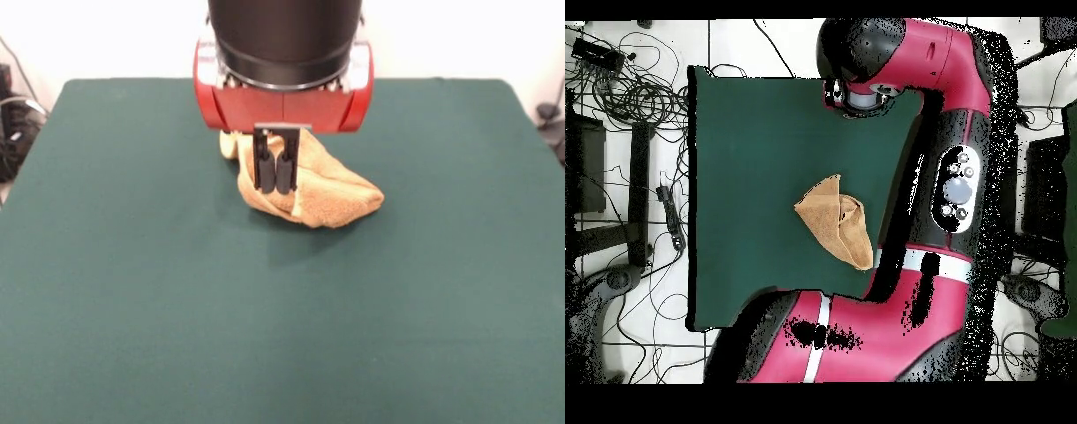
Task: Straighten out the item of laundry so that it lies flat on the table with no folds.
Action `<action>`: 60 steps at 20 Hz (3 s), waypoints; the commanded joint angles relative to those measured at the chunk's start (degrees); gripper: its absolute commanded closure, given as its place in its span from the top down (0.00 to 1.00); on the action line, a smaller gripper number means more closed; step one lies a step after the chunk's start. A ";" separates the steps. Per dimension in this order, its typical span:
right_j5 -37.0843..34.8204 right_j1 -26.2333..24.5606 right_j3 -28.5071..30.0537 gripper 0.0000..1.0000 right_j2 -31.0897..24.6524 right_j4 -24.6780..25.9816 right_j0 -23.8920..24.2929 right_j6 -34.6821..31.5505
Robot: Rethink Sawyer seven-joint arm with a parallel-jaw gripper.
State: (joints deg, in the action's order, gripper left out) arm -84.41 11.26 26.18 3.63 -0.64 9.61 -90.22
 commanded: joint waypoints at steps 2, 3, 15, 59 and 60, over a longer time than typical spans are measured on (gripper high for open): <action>-5.38 -2.64 -2.90 0.00 -2.09 -0.36 -1.68 -10.18; -5.38 -2.74 -3.02 0.00 -2.05 -0.40 -1.70 -10.18; -4.61 -1.79 -1.43 0.00 -1.46 -0.56 -1.84 -10.52; -9.21 0.65 1.24 0.00 -2.66 -3.20 -2.79 -15.17; -9.00 0.81 1.58 0.00 -2.68 -3.35 -2.84 -15.32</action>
State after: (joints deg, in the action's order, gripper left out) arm -90.73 11.39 21.87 3.65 -1.61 9.43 -90.22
